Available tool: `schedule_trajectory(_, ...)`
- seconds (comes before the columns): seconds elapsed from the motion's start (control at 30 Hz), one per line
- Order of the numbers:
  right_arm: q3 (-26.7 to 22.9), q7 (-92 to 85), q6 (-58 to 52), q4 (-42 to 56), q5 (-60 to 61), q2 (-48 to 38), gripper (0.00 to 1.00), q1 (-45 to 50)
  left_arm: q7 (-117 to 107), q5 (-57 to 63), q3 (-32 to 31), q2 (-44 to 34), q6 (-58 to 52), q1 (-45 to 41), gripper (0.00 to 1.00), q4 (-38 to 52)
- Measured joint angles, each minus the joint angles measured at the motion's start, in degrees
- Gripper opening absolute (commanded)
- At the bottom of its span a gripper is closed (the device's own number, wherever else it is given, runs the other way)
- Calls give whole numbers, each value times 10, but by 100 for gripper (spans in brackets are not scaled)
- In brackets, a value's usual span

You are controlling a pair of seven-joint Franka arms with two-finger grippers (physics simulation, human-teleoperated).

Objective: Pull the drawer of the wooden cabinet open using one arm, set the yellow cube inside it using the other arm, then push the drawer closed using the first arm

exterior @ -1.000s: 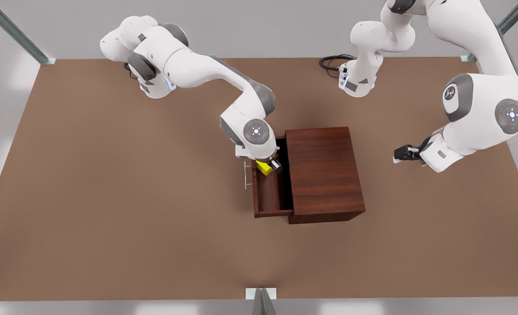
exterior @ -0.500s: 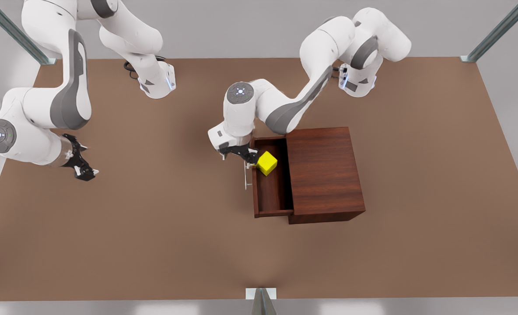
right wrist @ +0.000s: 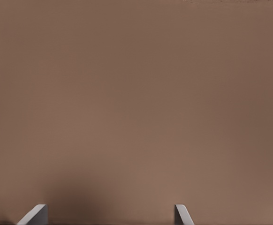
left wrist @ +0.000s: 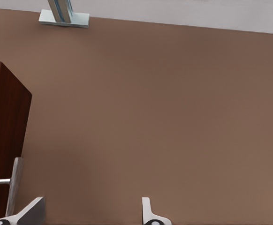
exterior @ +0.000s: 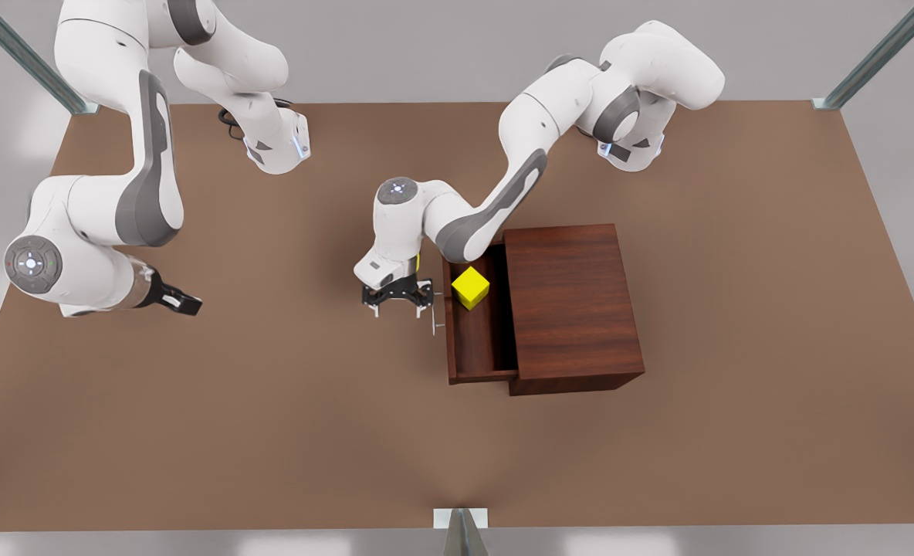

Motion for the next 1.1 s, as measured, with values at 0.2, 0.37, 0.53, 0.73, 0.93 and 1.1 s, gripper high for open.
schedule_trajectory(0.2, 3, -63, 0, 0, 1, 4, 100, 3, -59, 17, -1, 9, -13, -2, 100, -10)
schedule_trajectory(0.37, 3, -101, 0, 0, 1, 5, 100, 3, -86, 35, -3, 8, -40, -9, 100, -23)
schedule_trajectory(0.53, 5, -128, 0, 0, 0, 8, 100, 3, -97, 37, -4, 1, -88, -9, 100, -23)
schedule_trajectory(0.73, 5, -151, 0, 0, 0, 10, 100, 4, -102, 37, -4, -10, -149, -6, 100, -27)
schedule_trajectory(0.93, 5, -167, 0, 0, 0, 10, 100, 4, -100, 33, -4, -31, -189, 15, 100, -51)
schedule_trajectory(1.1, 5, -176, 0, 0, 0, 10, 100, 4, -93, 25, -4, -46, -203, 39, 100, -70)
